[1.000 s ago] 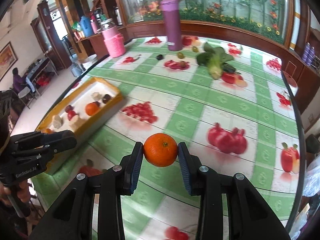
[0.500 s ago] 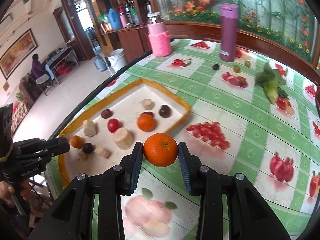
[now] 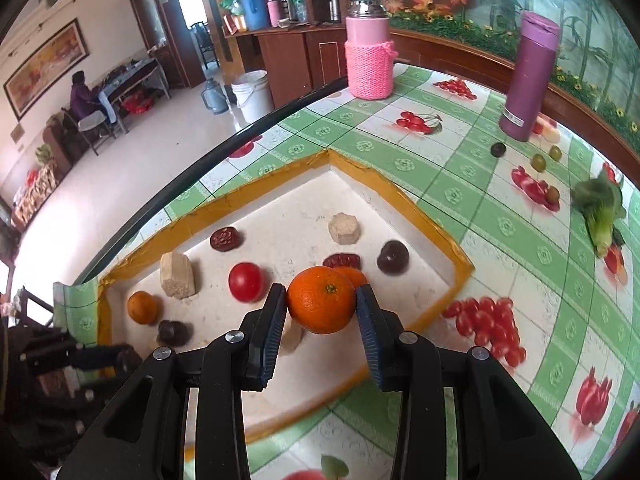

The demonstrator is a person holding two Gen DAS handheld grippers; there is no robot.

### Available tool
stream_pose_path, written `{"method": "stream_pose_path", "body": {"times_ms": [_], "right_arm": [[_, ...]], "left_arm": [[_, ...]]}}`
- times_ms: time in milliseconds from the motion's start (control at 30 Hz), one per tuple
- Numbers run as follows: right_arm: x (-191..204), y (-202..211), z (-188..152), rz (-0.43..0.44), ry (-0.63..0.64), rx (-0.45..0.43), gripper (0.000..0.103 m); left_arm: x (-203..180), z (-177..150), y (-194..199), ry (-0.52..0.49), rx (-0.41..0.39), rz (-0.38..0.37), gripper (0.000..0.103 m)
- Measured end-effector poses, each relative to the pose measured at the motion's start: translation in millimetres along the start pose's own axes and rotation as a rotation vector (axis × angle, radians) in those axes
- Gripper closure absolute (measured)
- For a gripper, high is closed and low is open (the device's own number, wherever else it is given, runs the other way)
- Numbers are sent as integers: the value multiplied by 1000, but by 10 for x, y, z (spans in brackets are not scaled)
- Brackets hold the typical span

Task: Organize fruits
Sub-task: 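Carry the tangerine and dark plum into the tray and open both tools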

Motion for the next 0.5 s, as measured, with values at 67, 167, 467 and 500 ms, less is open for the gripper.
{"method": "stream_pose_path", "body": {"times_ms": [67,167,467,500], "right_arm": [[22,-68,55,5,10,4,68],[44,-233,161,10,30,23,68],[122,-636,287,30,107,95,68],[129,-665,288,26,116,101,68]], "left_arm": [[-14,-7,-64,-1,24,-6,77],[-14,-25,-155,-11,48,7,77],[-48,-65,-266,-51,53,35,76],[-58,-73,-267,-58,49,38,76]]}}
Point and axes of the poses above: each gripper's, at about its wrist camera, not at the fingertips, and y roughly against the way its jaws point, x to its left, z to its top, the point moved 1 cm from there along -y, roughly the way its jaws point, and after that the axes turned 8 degrees about y, right-handed, at the moved point
